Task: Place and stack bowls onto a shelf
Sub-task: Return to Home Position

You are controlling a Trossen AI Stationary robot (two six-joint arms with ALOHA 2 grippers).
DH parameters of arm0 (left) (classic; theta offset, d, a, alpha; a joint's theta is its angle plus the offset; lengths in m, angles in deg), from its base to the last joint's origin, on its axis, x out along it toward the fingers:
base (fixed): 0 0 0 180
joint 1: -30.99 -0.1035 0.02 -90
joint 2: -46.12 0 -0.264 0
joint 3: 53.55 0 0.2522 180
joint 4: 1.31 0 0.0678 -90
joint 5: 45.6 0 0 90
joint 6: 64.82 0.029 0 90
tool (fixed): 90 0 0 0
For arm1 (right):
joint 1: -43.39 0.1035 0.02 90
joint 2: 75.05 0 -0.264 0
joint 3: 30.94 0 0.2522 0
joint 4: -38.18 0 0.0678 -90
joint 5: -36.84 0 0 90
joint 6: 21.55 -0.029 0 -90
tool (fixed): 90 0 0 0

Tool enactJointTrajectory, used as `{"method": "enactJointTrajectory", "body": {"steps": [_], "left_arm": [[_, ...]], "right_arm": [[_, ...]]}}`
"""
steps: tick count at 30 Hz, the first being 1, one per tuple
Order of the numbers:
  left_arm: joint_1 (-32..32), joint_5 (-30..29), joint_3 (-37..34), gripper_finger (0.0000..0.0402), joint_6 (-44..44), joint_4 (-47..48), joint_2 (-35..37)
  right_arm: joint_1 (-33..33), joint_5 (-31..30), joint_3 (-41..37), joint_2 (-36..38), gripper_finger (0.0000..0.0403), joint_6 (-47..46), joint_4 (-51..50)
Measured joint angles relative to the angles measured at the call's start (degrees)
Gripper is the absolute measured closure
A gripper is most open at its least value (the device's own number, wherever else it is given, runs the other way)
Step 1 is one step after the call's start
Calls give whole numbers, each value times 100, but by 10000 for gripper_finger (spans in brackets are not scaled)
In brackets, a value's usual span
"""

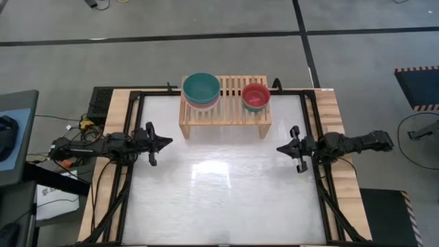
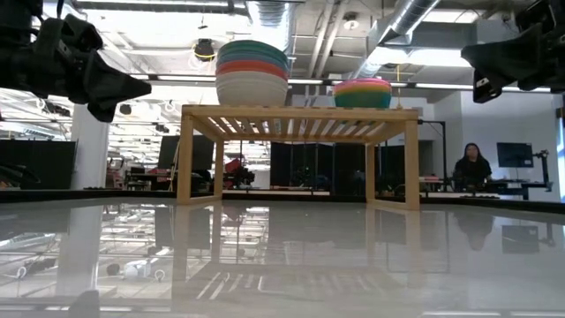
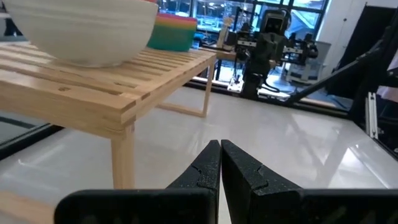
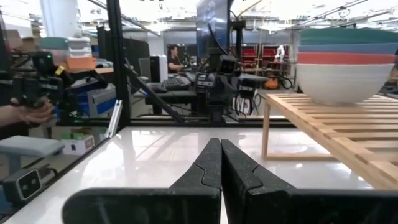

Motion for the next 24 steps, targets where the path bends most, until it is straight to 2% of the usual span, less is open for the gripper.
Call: {"method": "enactJointTrajectory", "body": {"steps": [7,11,14,18,24], "left_arm": [[-1,-2,-4,401,-152,-81,-36],[-2,253,5,401,161,-223,79],[-2,414,133,401,344,131,257],[-2,477,262,401,592,147,251],[-2,461,224,401,221,584,256]], "right_arm": [[246,-55,0,0,383,-10,4],[286,-220,-4,2,383,-22,128],[274,-346,-4,0,382,-101,82],[274,-347,-4,0,382,-109,134],[273,-363,-4,0,382,-85,66]]}}
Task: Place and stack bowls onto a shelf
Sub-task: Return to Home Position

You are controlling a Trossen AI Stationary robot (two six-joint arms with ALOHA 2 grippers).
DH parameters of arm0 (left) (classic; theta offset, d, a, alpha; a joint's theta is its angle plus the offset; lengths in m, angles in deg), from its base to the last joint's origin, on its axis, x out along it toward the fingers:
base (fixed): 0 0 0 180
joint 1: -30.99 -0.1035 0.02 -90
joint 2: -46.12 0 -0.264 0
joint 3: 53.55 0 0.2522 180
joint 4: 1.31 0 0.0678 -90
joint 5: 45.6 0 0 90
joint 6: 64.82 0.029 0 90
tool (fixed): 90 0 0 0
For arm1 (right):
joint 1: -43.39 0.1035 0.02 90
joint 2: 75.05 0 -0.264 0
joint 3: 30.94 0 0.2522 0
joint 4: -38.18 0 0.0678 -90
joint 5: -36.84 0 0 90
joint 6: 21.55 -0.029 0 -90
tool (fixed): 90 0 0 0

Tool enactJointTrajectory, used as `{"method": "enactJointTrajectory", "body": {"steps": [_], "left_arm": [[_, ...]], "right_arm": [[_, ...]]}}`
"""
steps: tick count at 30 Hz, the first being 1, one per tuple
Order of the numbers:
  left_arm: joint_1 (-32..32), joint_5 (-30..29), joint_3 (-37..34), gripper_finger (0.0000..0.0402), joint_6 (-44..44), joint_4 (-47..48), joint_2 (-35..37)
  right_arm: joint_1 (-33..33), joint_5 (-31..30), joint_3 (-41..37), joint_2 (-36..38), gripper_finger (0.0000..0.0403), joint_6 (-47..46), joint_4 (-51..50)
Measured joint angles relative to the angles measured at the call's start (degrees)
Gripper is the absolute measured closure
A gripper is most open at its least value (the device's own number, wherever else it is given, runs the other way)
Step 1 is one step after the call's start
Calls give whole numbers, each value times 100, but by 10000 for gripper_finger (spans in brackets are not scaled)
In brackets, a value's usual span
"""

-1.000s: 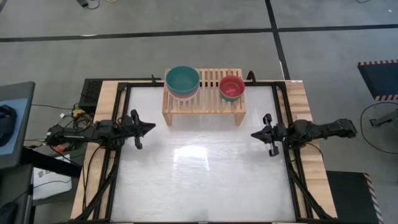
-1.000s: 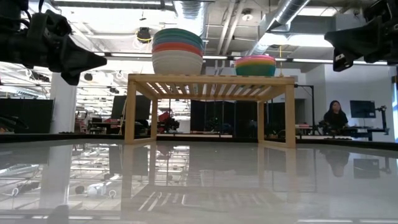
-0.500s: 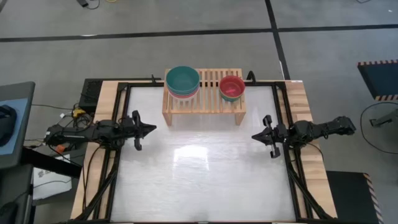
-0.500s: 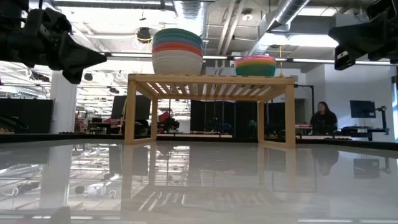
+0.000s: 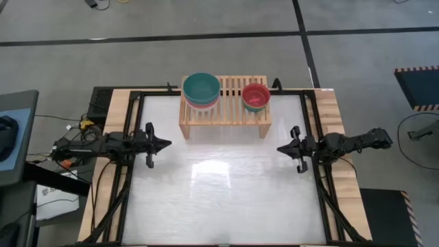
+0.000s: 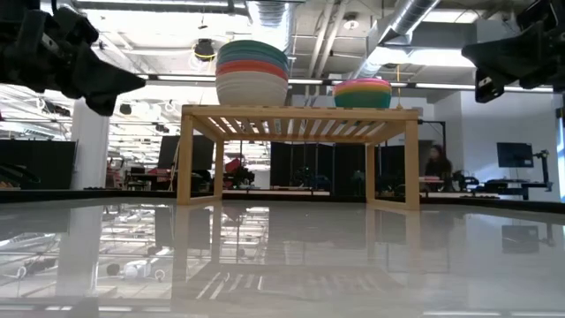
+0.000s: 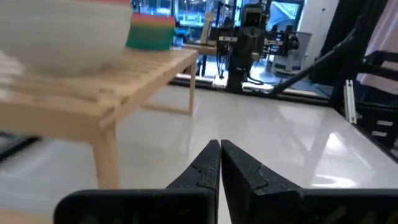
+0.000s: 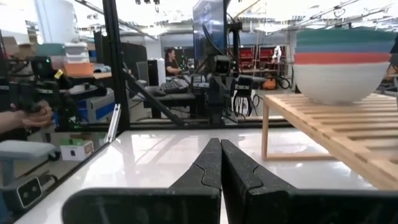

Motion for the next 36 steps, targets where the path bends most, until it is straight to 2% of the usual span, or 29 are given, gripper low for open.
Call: {"method": "enactJointTrajectory", "body": {"steps": [5,14,20,36], "left_arm": [[45,329,-222,401,-208,-473,-23],[61,463,-224,401,123,-474,-27],[61,460,-229,402,-74,-472,-27],[63,449,-237,401,-87,-477,-27]], "right_arm": [[1,-6,0,0,382,-136,-202],[21,50,0,0,357,-179,-456],[3,75,0,0,354,-483,-496],[6,67,0,0,353,-313,-341]]}}
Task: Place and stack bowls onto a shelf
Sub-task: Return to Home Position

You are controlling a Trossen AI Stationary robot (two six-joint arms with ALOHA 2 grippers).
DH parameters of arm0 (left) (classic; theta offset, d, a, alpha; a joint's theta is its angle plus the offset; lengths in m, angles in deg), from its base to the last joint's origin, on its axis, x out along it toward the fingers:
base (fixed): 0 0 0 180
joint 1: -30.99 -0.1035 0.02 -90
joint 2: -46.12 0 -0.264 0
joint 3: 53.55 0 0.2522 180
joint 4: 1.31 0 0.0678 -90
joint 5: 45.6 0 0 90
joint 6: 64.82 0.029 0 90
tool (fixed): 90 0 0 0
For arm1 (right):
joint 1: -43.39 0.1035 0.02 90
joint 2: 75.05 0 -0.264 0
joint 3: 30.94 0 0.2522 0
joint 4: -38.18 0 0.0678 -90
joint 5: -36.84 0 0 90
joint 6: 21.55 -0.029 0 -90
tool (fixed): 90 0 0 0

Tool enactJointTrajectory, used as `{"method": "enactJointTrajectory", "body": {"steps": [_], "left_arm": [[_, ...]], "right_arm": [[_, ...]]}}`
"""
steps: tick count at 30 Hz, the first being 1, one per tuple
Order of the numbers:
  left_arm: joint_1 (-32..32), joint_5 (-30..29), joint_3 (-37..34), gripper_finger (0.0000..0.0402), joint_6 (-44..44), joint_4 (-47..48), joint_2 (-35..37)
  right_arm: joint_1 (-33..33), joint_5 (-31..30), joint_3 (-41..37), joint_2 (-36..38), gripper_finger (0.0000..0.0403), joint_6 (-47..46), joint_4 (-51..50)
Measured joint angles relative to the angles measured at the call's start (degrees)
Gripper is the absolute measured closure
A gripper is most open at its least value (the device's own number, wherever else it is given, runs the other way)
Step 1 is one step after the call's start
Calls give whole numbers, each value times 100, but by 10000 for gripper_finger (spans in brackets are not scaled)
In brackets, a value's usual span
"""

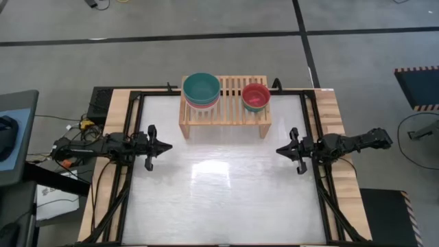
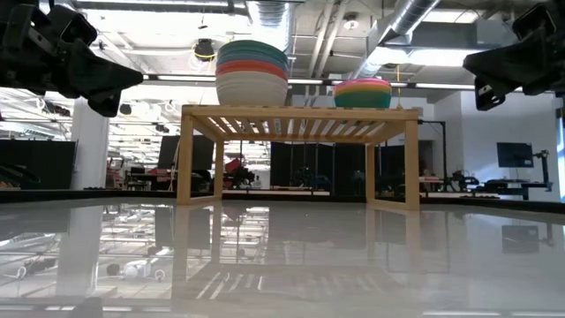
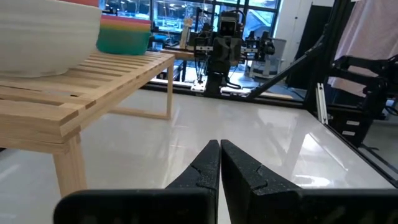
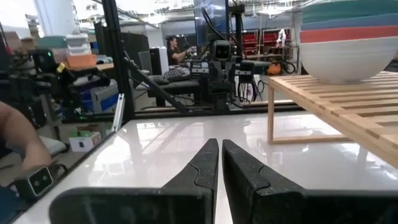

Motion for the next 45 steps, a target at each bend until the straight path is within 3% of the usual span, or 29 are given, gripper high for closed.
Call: {"method": "enactJointTrajectory", "body": {"steps": [45], "left_arm": [[0,3,-7,401,-2,-2,0]], "right_arm": [[0,-7,0,-2,353,134,-182]]}}
